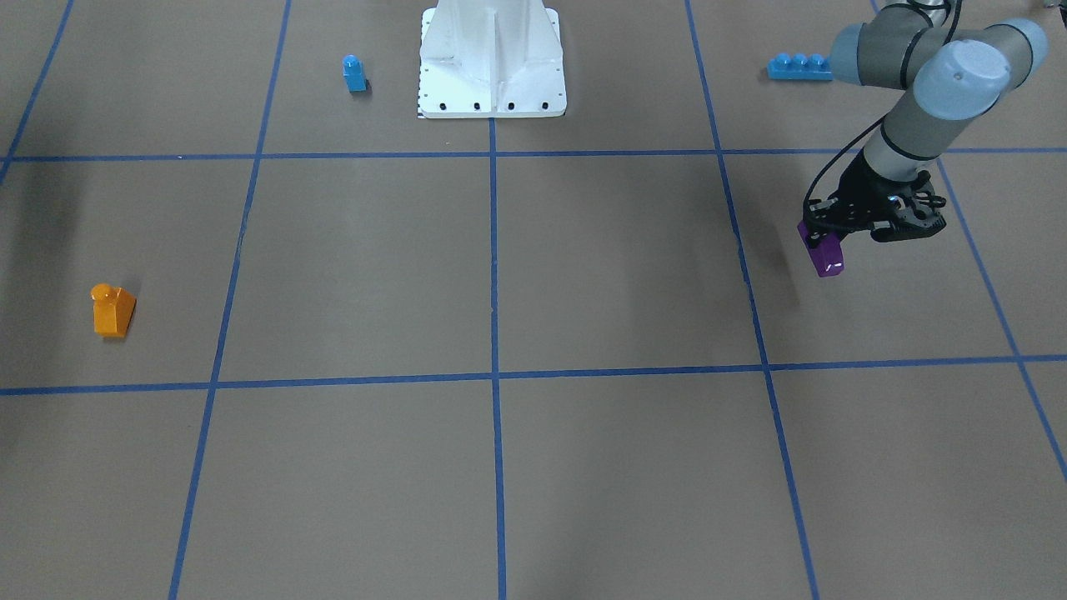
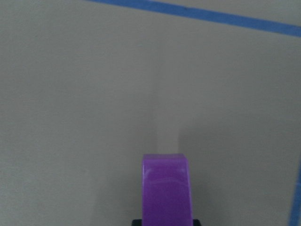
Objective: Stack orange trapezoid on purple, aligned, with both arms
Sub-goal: 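Carry the purple block with the left gripper toward the table centre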
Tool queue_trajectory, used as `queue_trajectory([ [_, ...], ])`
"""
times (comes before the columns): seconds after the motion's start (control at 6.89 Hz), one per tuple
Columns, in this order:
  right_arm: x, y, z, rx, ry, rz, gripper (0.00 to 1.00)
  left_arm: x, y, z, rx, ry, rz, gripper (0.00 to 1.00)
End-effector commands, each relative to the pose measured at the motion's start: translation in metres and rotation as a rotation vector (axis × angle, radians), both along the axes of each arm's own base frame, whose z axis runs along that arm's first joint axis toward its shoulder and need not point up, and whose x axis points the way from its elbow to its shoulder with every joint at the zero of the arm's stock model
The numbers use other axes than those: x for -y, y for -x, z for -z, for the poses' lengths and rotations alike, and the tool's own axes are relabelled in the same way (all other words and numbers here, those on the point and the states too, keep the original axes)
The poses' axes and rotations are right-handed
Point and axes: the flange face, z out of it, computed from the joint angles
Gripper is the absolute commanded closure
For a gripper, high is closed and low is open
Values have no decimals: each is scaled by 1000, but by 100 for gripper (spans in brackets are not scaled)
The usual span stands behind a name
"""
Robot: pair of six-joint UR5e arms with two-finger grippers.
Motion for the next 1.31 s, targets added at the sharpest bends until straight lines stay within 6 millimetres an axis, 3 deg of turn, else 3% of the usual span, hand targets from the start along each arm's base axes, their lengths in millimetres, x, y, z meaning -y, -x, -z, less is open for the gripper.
queue_trajectory([
  [0.0, 0, 0, -2, 0, 5, -1, 0, 28, -27, 75, -58, -230, -93, 100],
  [0.15, 0, 0, -2, 2, 10, -1, 0, 39, -39, 118, -82, -320, -126, 100],
  [0.29, -1, 1, -1, 12, 11, -1, 0, 34, -83, 163, -63, -412, -258, 100],
  [0.44, -2, 2, 2, 32, 10, 1, 0, 30, -130, 225, 31, -499, -360, 100],
  [0.58, -2, 2, 2, 36, 30, -15, 0, 17, -191, 289, 135, -543, -428, 100],
  [0.73, -1, 2, 3, 37, 35, -22, 0, 31, -245, 344, 159, -542, -450, 100],
  [0.87, -1, 3, 3, 37, 35, -21, 0, 47, -298, 366, 184, -518, -482, 100],
  [1.02, 0, 3, 3, 35, 36, -22, 0, 66, -337, 369, 182, -520, -486, 100],
  [1.16, 0, 3, 3, 35, 36, -22, 0, 77, -362, 357, 173, -532, -487, 100],
])
